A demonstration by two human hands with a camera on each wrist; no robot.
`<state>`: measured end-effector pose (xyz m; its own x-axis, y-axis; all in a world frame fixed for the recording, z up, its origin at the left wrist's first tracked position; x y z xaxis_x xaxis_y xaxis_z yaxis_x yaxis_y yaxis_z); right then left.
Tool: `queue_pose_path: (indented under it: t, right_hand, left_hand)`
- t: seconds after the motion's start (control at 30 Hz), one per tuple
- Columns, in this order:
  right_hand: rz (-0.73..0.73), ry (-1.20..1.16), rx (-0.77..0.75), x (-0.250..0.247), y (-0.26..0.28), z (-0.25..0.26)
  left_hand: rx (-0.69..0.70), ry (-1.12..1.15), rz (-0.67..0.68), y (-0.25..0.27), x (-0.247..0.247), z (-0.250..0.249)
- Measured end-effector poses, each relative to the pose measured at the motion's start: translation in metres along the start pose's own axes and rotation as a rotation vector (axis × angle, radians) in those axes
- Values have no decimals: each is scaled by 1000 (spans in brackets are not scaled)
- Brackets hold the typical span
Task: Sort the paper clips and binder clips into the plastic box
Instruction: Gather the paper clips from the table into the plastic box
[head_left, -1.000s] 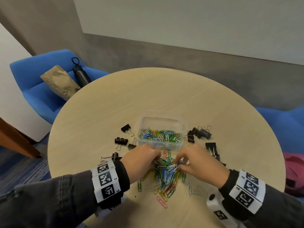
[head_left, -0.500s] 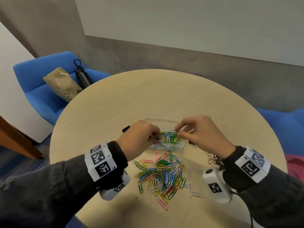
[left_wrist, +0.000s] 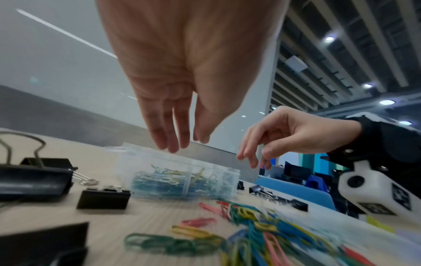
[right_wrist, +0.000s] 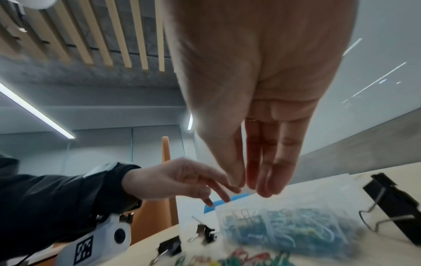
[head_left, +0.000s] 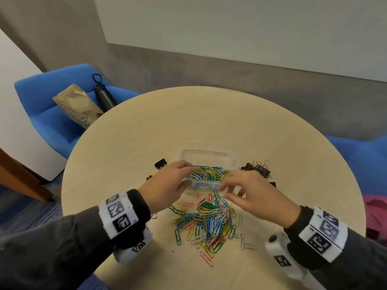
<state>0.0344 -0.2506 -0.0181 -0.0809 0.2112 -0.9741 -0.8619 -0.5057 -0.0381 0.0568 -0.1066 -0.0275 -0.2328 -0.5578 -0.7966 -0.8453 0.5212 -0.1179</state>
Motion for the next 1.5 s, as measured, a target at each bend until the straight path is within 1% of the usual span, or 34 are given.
queue_pose_path:
  t: [0.07, 0.1, 0.2, 0.3, 0.37, 0.43, 0.5, 0.57, 0.6, 0.67, 0.73, 0.77, 0.83, 0.9, 0.97, 1.03, 1.13, 1.3, 1.5]
  right_hand:
    - [109, 38, -4, 16, 10, 3]
    - [158, 64, -6, 23, 14, 3]
    - [303, 143, -13, 41, 20, 4]
    - [313, 151, -19, 45, 17, 6]
    - [309, 150, -31, 47, 14, 9]
    - [319, 145, -50, 50, 14, 14]
    - [331, 123, -79, 52, 14, 21]
    - [309, 100, -104, 51, 12, 26]
    - [290, 98, -101, 49, 11, 26]
    - [263, 106, -78, 47, 8, 21]
    - [292, 126, -43, 50, 9, 16]
    - [316, 150, -32, 53, 10, 15]
    - [339, 202, -35, 58, 10, 19]
    - [320, 194, -43, 58, 8, 24]
    - [286, 172, -47, 56, 4, 26]
    - [244, 169, -43, 50, 1, 24]
    - [208, 152, 19, 41, 1, 13]
    - [181, 68, 80, 29, 4, -2]
    - [176, -50, 115, 16, 5, -12]
  left_hand:
    - [31, -28, -33, 16, -3, -10]
    - [22, -55, -31, 22, -3, -13]
    - [-113, -142, 50, 38, 7, -6]
    - [-218, -251, 207, 54, 31, 9]
    - [-237, -312, 295, 62, 45, 16]
    - [-213, -309, 331, 65, 53, 16]
    - [-123, -236, 340, 64, 58, 6]
    - [-55, -150, 371, 62, 61, -8]
    - [-53, -98, 363, 62, 59, -12]
    - [-70, -24, 289, 58, 48, -18]
    - [-80, 0, 242, 54, 41, -18]
    - [-93, 1, 245, 52, 42, -16]
    - [-125, -28, 301, 50, 54, -8]
    - [-100, -99, 330, 44, 63, -8]
    - [-73, -138, 320, 35, 63, -12]
    - [-85, -133, 317, 27, 59, -13]
    - [-109, -121, 324, 18, 55, -12]
    - [-83, -94, 275, 9, 46, -14]
    - [-136, -27, 250, 10, 37, -6]
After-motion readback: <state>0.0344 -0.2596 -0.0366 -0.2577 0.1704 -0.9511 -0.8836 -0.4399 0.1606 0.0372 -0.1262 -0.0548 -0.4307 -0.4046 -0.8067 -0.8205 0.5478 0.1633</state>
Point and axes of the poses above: each hand's wrist, its own y-axis away from the middle knuckle, its own x-axis out of the palm, z = x × y, the point moved 9 cm from there along -y, towards the middle knuckle, and after that the axes turned 15 degrees about y, right-handed, at the moved point
